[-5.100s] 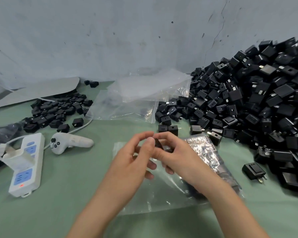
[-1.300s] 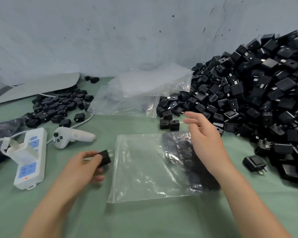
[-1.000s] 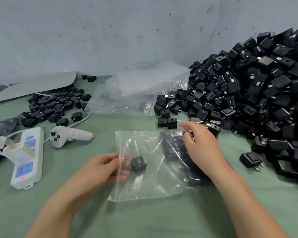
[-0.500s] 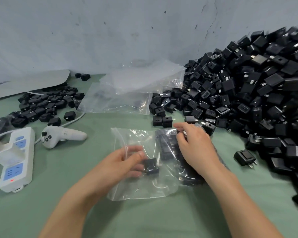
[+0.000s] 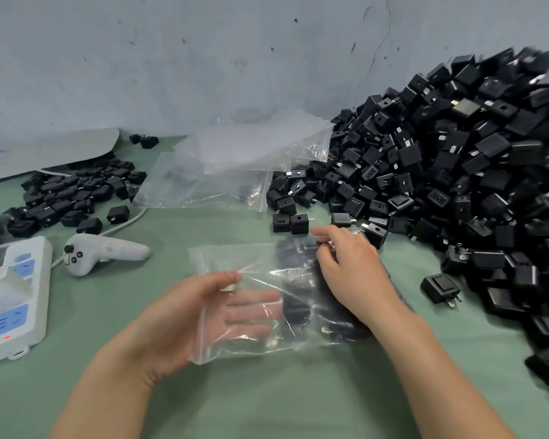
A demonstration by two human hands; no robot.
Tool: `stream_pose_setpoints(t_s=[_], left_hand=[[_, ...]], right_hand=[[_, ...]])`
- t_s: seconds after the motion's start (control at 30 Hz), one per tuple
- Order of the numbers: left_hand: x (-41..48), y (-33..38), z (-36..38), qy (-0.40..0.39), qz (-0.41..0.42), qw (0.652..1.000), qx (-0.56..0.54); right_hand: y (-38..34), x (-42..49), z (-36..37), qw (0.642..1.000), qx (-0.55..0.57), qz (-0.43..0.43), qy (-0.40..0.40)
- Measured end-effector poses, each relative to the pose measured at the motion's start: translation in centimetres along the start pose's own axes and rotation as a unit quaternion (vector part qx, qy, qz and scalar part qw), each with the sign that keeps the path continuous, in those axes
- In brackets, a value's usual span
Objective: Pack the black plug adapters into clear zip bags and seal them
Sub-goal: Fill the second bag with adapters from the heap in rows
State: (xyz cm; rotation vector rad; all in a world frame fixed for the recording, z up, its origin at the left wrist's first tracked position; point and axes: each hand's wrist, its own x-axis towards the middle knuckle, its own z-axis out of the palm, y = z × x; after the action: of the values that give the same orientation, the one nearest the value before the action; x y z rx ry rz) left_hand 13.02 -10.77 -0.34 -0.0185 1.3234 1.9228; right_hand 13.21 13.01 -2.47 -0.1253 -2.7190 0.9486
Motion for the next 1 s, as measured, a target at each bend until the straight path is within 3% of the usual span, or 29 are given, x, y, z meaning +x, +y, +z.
stream_pose_setpoints(t_s=[0.23, 0.37, 0.57, 0.7, 1.0], left_hand=[[0.1, -0.1, -1.4, -0.011, -0.036, 0.999, -0.006], [0.5, 0.0, -0.7, 0.008, -0.045, 0.996, 0.078], [1.4, -0.7, 0.4, -0.008, -0.073, 0.991, 0.111], [1.5, -0.8, 0.8, -0.036, -0.051, 0.988, 0.141], [1.1, -0.7, 0.3, 0.009, -0.024, 0.994, 0.11]], right_hand=[[0.2, 0.0, 0.1, 0.999, -0.035, -0.014, -0.012], [0.3, 0.0, 0.5, 0.998, -0.06, -0.021, -0.015], [0.4, 0.0, 0.6, 0.997, -0.067, -0.024, -0.008], [0.5, 0.0, 0.6, 0.997, -0.067, -0.026, -0.011], [0.5, 0.0, 0.5, 0.997, -0.069, -0.027, -0.015]])
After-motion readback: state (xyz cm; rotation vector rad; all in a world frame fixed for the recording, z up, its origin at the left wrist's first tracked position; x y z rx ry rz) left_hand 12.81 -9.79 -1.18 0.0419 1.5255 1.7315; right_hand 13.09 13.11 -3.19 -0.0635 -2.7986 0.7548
